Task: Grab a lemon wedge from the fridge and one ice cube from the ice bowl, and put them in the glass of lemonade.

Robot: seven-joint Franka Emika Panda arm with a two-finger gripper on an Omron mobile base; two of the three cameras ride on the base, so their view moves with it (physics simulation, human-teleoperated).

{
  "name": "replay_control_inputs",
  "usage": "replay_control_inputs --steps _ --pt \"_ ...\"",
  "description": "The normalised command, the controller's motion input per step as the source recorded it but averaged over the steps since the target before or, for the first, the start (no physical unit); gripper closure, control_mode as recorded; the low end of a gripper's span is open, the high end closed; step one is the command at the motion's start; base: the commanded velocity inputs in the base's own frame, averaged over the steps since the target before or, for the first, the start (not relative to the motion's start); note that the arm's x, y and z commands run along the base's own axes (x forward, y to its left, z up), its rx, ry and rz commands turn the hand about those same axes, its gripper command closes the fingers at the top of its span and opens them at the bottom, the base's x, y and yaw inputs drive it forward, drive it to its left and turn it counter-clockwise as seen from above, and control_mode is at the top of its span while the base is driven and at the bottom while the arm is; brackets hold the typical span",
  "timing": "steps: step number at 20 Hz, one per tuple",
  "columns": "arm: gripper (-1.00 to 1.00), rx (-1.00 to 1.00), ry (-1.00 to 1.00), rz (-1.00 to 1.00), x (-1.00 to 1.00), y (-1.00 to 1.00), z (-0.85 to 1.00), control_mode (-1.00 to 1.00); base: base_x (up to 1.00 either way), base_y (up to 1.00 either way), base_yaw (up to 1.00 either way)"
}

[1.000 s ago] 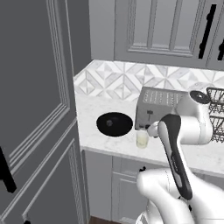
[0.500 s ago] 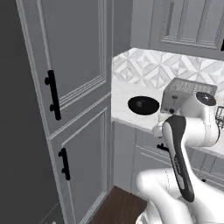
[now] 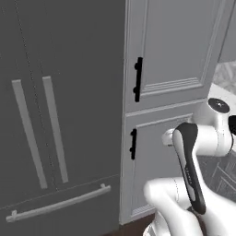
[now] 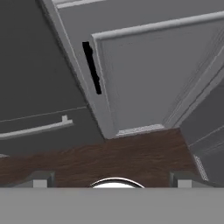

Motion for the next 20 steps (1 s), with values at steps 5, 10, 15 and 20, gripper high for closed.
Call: replay_control_inputs --steps 5,10,15,20 --pt "-1.00 0.00 0.00 0.00 0.00 0.00 0.00 1.00 -0.30 0.14 0.84" --pt "-1.00 0.00 0.00 0.00 0.00 0.00 0.00 1.00 0.07 0.76 -0.17" --pt "-1.00 0.00 0.00 0.00 0.00 0.00 0.00 1.00 -0.25 0.88 -0.33" --pt "-1.00 0.00 0.00 0.00 0.00 0.00 0.00 1.00 -0.80 0.32 -0.18"
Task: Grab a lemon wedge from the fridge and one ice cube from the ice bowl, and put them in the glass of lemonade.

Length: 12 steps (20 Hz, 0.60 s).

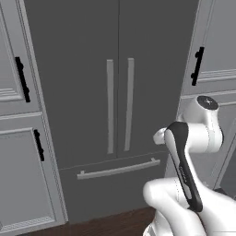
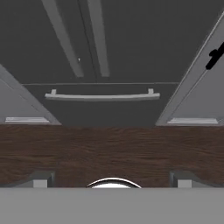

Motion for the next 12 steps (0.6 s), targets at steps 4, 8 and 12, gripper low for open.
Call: replay_control_inputs --steps 4,8,12 --pt "-1.00 0.00 0.00 0.00 0.00 0.00 0.00 1.00 -0.59 0.00 -0.05" --pt "-1.00 0.00 0.00 0.00 0.00 0.00 0.00 1.00 -0.16 0.16 0.01" --pt "-1.00 0.00 0.00 0.00 0.00 0.00 0.00 1.00 0.70 0.23 0.00"
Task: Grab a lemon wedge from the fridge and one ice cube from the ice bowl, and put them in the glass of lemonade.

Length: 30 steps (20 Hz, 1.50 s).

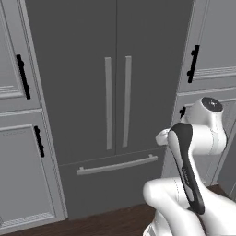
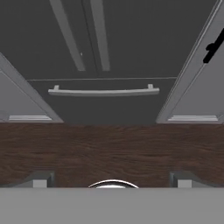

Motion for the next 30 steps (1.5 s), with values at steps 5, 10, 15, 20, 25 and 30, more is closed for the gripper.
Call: replay_control_inputs --steps 5,10,15,20,25,30 --pt "-1.00 0.00 0.00 0.00 0.00 0.00 0.00 1.00 -0.07 0.06 0.02" --pt "-1.00 0.00 0.00 0.00 0.00 0.00 0.00 1.00 -0.32 0.37 0.14" --pt "-1.00 0.00 0.00 0.00 0.00 0.00 0.00 1.00 0.16 0.46 0.01" --pt "-1.00 0.00 0.00 0.00 0.00 0.00 0.00 1.00 0.00 0.00 0.00" --pt "-1.00 0.00 0.00 0.00 0.00 0.00 0.00 1.00 0.01 0.00 0.00" --pt "-1.00 0.00 0.00 0.00 0.00 0.00 0.00 -1.00 0.00 0.00 0.00"
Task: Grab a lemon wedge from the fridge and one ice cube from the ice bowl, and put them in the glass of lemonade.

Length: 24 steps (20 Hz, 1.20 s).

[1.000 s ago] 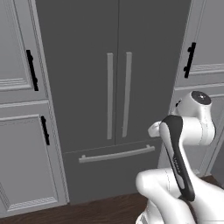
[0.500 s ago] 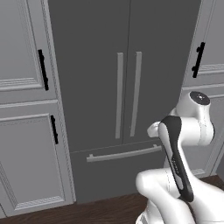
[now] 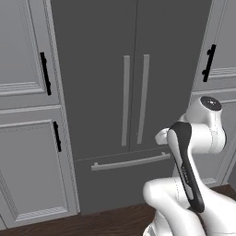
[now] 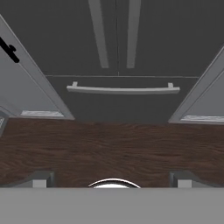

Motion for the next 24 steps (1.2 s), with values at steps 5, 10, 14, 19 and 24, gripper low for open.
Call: replay_control_inputs --steps 5,10,14,19,24 --pt "-1.00 0.00 -0.21 -0.01 -0.07 -0.02 0.40 -1.00 0.00 0.00 0.00" --pt "-1.00 -0.04 -0.45 -0.09 -0.09 0.00 1.00 -1.00 0.00 0.00 0.00" --pt "-1.00 -0.16 -0.28 -0.11 -0.01 0.00 1.00 -1.00 0.00 0.00 0.00" --pt "-1.00 -0.10 0.05 -0.05 0.60 -0.01 0.59 -1.00 0.00 0.00 0.00" --pt "-1.00 0.07 0.15 0.00 1.00 -0.05 -0.28 -1.00 0.00 0.00 0.00"
